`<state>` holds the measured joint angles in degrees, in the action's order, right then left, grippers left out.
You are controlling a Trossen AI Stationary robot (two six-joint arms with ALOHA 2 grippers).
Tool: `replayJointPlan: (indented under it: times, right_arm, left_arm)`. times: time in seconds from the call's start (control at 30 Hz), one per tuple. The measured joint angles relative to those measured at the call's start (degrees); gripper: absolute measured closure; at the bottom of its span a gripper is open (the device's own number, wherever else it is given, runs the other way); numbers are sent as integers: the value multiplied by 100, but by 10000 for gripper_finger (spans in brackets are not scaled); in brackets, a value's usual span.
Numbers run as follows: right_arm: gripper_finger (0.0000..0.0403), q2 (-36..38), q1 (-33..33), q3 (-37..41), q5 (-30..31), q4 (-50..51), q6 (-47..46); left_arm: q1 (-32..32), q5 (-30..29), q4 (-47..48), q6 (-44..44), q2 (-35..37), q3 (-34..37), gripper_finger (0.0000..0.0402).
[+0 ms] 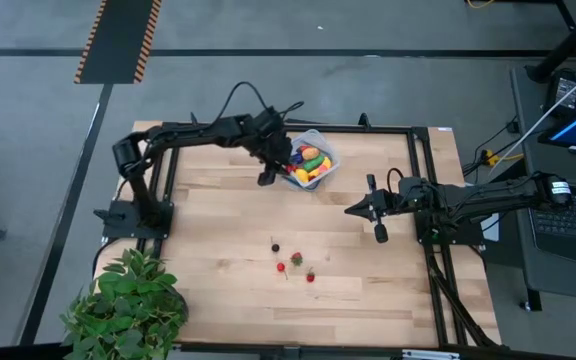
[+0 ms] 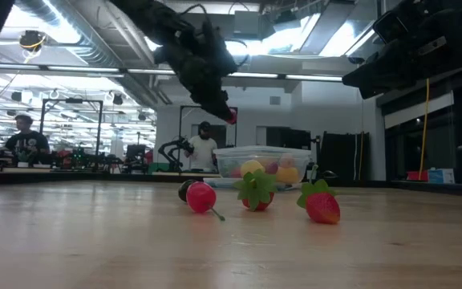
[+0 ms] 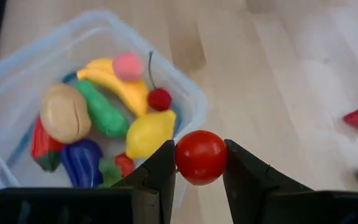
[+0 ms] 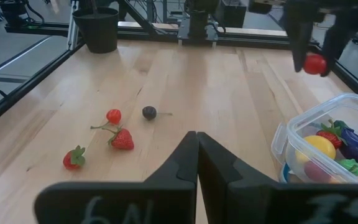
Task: Pick and placing Produce into tupperware
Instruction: Put the top red cherry into the transparent container
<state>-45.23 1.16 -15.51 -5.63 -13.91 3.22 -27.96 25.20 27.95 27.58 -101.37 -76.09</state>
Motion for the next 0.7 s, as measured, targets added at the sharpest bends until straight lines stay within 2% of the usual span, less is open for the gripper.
replayJointPlan:
  times: [0.7]
  right_arm:
    - [395,0,3,0,0,4,24]
  left_arm:
    - [-571,-186,1956,411,-1985,-2727,302]
